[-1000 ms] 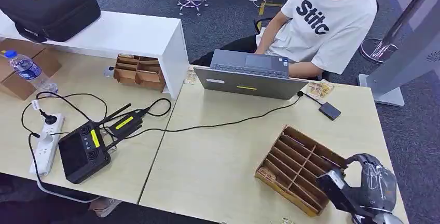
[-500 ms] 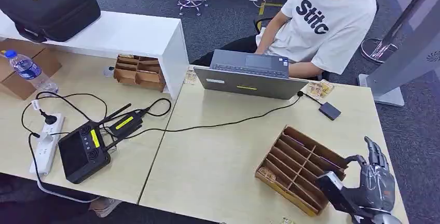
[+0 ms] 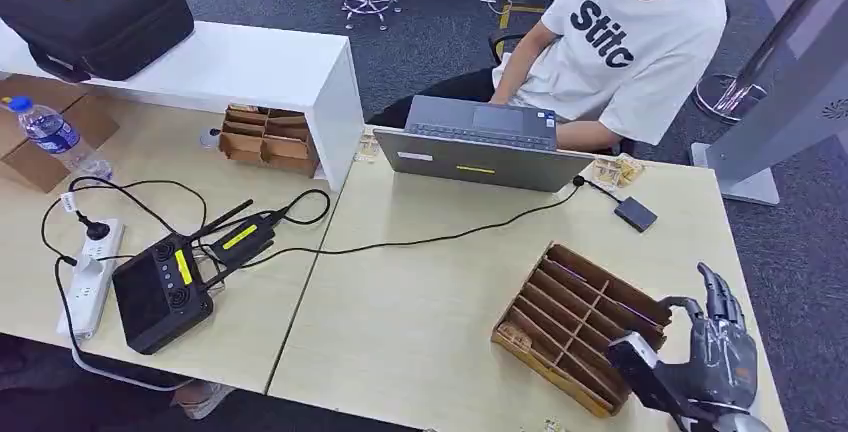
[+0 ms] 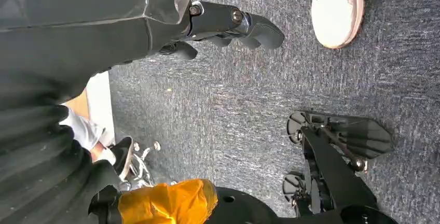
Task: Pass the card to the sensor for recognition and then transmit it.
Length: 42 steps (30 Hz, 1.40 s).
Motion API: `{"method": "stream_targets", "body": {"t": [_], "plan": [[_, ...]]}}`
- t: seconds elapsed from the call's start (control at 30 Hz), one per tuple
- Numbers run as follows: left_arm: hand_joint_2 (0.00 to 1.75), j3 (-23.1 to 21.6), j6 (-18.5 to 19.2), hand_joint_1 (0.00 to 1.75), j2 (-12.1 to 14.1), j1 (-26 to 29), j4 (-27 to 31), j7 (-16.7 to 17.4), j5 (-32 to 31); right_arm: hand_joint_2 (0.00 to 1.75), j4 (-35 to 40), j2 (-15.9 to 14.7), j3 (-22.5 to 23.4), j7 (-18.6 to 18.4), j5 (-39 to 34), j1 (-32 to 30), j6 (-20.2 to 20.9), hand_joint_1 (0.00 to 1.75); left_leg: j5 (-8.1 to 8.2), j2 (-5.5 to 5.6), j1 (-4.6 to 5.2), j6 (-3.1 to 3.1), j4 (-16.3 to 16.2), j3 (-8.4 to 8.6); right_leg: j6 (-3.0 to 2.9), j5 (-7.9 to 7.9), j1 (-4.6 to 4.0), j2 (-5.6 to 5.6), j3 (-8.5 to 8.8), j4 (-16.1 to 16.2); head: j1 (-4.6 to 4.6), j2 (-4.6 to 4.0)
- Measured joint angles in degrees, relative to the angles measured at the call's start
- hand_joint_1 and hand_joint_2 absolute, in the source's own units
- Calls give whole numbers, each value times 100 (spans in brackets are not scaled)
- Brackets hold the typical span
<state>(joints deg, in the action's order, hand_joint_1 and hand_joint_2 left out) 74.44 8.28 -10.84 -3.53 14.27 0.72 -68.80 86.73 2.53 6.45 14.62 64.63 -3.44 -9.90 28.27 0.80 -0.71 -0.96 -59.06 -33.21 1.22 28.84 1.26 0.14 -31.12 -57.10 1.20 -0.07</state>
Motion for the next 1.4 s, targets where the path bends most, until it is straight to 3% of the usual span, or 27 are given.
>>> {"method": "stream_targets", "body": {"t": [1.1, 1.13, 1.17, 1.27, 1.4], "plan": [[175, 0, 0, 0, 0, 0, 0, 0, -31, 175, 107, 22, -164, 0, -15, -2, 50, 0, 0, 0, 0, 0, 0, 0, 0, 0, 0, 0, 0, 0, 0, 0], [175, 0, 0, 0, 0, 0, 0, 0, -31, 175, 107, 22, -166, -6, -22, -2, 57, 42, 0, 0, 0, 0, 0, 0, 0, 0, 0, 0, 0, 0, 0, 0], [175, 0, 0, 0, 0, 0, 0, 0, -31, 175, 107, 22, -168, -13, -22, -2, 63, 154, 0, 0, 0, 0, 0, 0, 0, 0, 0, 0, 0, 0, 0, 0], [175, 0, 0, 0, 0, 0, 0, 0, -42, 175, 101, 22, -175, -85, 13, -1, 90, 173, 0, 0, 0, 0, 0, 0, 0, 0, 0, 0, 1, 0, 0, 0], [175, 0, 0, 0, 0, -1, 0, 0, -66, 175, 57, 22, -219, -142, 72, -1, 96, 175, 0, 0, 0, 0, 0, 0, 0, 0, 0, 0, 0, 0, 0, 0]]}}
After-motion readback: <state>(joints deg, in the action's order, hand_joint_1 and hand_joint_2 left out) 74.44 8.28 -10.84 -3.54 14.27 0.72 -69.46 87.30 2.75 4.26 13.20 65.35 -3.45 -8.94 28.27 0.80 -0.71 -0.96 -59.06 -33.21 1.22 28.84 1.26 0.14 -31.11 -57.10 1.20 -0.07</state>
